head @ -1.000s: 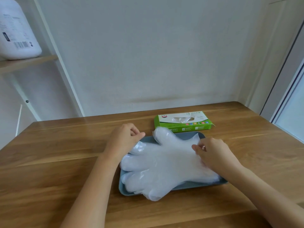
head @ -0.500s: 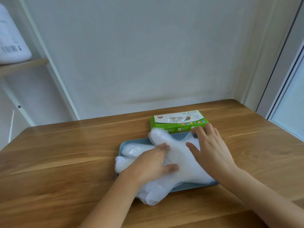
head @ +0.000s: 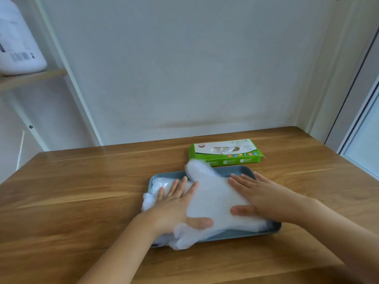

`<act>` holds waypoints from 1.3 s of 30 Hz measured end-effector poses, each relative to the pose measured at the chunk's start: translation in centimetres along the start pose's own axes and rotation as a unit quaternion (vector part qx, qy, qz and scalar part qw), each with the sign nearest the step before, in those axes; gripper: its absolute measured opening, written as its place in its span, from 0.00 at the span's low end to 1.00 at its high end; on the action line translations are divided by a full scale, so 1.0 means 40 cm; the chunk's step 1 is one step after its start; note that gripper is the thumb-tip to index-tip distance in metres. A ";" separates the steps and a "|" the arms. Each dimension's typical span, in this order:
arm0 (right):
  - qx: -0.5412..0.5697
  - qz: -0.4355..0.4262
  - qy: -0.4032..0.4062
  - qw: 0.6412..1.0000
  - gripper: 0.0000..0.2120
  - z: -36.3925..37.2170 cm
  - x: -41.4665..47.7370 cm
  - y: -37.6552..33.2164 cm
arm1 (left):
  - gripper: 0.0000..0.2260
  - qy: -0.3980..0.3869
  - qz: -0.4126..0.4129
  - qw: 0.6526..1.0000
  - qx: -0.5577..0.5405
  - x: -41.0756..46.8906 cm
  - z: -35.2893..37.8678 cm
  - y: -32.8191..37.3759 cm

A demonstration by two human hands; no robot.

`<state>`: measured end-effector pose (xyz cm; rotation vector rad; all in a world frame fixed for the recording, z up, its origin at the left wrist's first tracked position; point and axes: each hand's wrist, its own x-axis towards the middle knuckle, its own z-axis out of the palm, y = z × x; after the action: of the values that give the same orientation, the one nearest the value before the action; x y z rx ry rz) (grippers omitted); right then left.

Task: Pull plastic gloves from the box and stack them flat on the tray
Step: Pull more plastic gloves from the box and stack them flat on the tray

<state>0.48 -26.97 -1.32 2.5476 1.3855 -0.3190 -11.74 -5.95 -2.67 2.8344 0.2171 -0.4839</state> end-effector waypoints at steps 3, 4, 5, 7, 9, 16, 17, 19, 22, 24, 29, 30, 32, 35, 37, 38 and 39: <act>-0.010 0.013 -0.035 0.999 0.51 -0.011 -0.012 0.026 | 0.50 -0.021 -0.037 0.998 0.037 -0.022 -0.029 -0.030; -0.007 0.014 -0.041 0.999 0.50 -0.016 -0.014 0.033 | 0.50 -0.031 -0.044 0.997 0.058 -0.024 -0.038 -0.039; -0.002 0.010 -0.042 0.999 0.50 -0.023 -0.016 0.038 | 0.51 -0.041 -0.045 0.995 0.079 -0.029 -0.051 -0.045; 0.012 0.001 -0.046 0.999 0.52 -0.038 -0.013 0.048 | 0.51 -0.068 -0.050 0.992 0.098 -0.037 -0.082 -0.053; 0.041 0.009 -0.040 0.998 0.47 -0.065 -0.004 0.055 | 0.51 -0.092 -0.064 0.991 0.073 -0.042 -0.121 -0.064; 0.177 0.031 0.233 0.956 0.11 -0.118 0.146 0.137 | 0.30 0.113 -0.021 0.992 -0.053 0.021 -0.229 -0.087; 0.181 0.026 0.245 0.952 0.10 -0.118 0.175 0.146 | 0.27 0.142 -0.013 0.987 -0.070 0.044 -0.235 -0.084; 0.192 0.017 0.249 0.949 0.11 -0.113 0.233 0.159 | 0.23 0.168 0.005 0.979 -0.117 0.105 -0.240 -0.078; 0.218 0.020 0.224 0.950 0.14 -0.092 0.302 0.168 | 0.20 0.161 0.026 0.970 -0.182 0.200 -0.235 -0.067; 0.233 0.016 0.187 0.954 0.14 -0.076 0.324 0.171 | 0.22 0.145 0.028 0.968 -0.205 0.250 -0.226 -0.060; 0.273 0.007 0.165 0.948 0.16 -0.073 0.328 0.178 | 0.29 0.108 0.032 0.969 -0.221 0.337 -0.207 -0.072; 0.284 0.006 0.177 0.942 0.15 -0.076 0.326 0.177 | 0.28 0.105 0.038 0.970 -0.216 0.349 -0.204 -0.076; 0.285 -0.003 0.208 0.936 0.12 -0.078 0.327 0.177 | 0.25 0.102 0.049 0.971 -0.212 0.363 -0.200 -0.083; 0.270 -0.022 0.228 0.935 0.08 -0.074 0.335 0.178 | 0.25 0.093 0.056 0.965 -0.237 0.373 -0.196 -0.096; 0.265 -0.030 0.233 0.935 0.06 -0.069 0.339 0.180 | 0.26 0.092 0.054 0.963 -0.248 0.380 -0.193 -0.101; 0.268 -0.033 0.234 0.934 0.05 -0.068 0.341 0.181 | 0.26 0.093 0.052 0.961 -0.254 0.383 -0.190 -0.104; 0.274 -0.034 0.234 0.932 0.05 -0.067 0.342 0.181 | 0.26 0.094 0.050 0.959 -0.263 0.386 -0.187 -0.106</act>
<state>14.07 -19.13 -2.12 3.1913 1.7498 -0.1172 4.17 1.76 -2.14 2.3483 0.2013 -0.1059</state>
